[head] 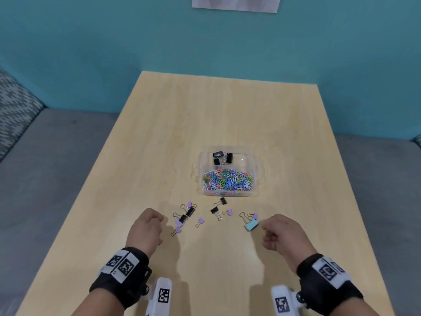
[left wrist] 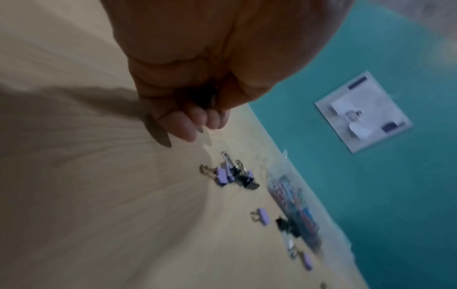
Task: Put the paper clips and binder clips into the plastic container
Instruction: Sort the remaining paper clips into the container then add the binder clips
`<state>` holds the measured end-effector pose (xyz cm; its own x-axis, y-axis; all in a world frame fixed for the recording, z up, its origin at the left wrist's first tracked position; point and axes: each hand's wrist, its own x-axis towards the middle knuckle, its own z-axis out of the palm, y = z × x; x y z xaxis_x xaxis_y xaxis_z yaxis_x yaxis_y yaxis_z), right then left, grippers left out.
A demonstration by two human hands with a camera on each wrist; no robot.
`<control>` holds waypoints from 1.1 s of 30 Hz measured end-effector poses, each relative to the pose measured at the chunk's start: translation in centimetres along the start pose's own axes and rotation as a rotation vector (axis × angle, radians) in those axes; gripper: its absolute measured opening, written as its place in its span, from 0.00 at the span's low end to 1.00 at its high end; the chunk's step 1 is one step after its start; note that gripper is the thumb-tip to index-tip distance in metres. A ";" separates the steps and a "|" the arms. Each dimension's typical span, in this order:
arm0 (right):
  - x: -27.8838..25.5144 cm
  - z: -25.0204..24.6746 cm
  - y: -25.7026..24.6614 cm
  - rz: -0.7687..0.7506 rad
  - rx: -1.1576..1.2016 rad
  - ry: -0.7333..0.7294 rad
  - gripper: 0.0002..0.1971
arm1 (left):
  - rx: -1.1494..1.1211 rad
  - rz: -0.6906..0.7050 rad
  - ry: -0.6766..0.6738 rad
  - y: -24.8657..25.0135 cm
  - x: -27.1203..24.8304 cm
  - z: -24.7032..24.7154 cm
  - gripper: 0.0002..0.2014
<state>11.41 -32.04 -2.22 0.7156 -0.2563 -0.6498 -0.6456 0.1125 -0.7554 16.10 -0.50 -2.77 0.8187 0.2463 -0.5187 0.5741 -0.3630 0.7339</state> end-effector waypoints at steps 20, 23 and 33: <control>0.4 3.4 -1.7 -0.244 -1.156 -0.060 0.19 | 0.530 0.241 -0.115 1.9 -1.1 1.4 0.14; 0.9 2.6 -2.7 -0.215 -1.012 -0.118 0.16 | 0.450 0.247 -0.110 4.4 0.3 1.5 0.14; 9.3 4.4 -13.0 -0.312 -0.848 -0.087 0.03 | 0.638 0.482 -0.138 17.1 8.5 7.1 0.10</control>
<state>27.62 -31.67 1.14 0.8862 -0.0792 -0.4565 -0.3742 -0.7033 -0.6044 32.85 -10.97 2.24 0.9428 -0.1658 -0.2893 0.0095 -0.8538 0.5205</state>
